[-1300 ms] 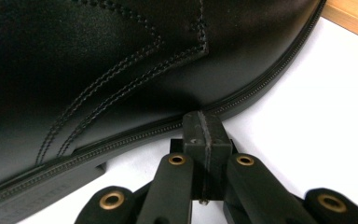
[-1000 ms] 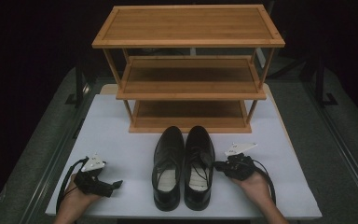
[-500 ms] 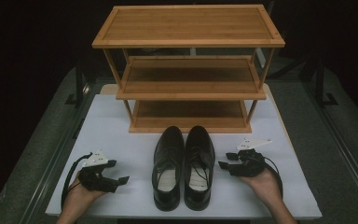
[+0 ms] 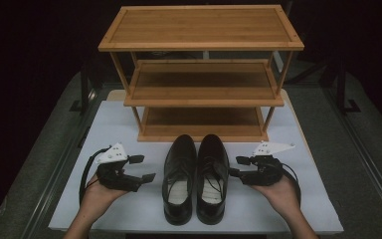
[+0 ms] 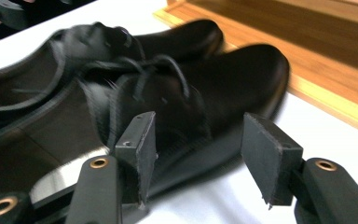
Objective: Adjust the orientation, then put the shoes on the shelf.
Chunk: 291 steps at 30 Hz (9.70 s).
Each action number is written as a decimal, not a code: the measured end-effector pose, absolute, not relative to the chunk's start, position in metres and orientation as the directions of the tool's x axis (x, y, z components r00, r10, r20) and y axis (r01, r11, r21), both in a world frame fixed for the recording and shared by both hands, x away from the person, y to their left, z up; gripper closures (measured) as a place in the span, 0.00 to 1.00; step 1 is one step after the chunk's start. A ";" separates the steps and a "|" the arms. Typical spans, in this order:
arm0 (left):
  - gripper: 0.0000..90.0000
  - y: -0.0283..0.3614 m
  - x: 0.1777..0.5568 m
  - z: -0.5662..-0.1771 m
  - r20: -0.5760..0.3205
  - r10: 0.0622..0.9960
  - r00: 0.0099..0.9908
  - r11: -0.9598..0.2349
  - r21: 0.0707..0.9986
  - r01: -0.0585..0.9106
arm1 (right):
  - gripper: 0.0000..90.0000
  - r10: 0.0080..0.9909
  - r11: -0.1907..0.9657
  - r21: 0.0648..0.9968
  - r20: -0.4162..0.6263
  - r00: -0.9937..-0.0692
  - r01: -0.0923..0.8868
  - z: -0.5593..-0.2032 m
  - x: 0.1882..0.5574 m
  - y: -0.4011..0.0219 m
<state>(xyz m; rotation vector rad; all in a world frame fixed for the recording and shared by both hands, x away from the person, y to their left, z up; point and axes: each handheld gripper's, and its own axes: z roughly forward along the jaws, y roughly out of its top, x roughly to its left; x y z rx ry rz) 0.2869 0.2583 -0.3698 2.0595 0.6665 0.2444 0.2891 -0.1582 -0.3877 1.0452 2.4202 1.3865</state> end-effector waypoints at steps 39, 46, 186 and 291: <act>0.48 0.196 0.307 -0.384 -0.076 0.420 0.905 -0.522 0.795 0.309 | 0.57 0.578 0.389 0.796 0.181 -0.796 0.463 -0.395 0.294 -0.114; 0.86 0.197 0.303 -0.381 -0.087 0.409 0.908 -0.528 0.789 0.314 | 0.87 0.569 0.400 0.800 0.166 -0.806 0.447 -0.393 0.289 -0.113; 0.11 0.209 0.348 -0.398 -0.036 0.606 0.794 -0.448 0.810 0.378 | 0.26 0.724 0.310 0.823 0.120 -0.679 0.476 -0.393 0.325 -0.164; 0.13 0.159 0.446 -0.433 -0.030 0.615 0.788 -0.496 0.762 0.416 | 0.25 0.756 0.321 0.792 0.116 -0.644 0.519 -0.436 0.423 -0.119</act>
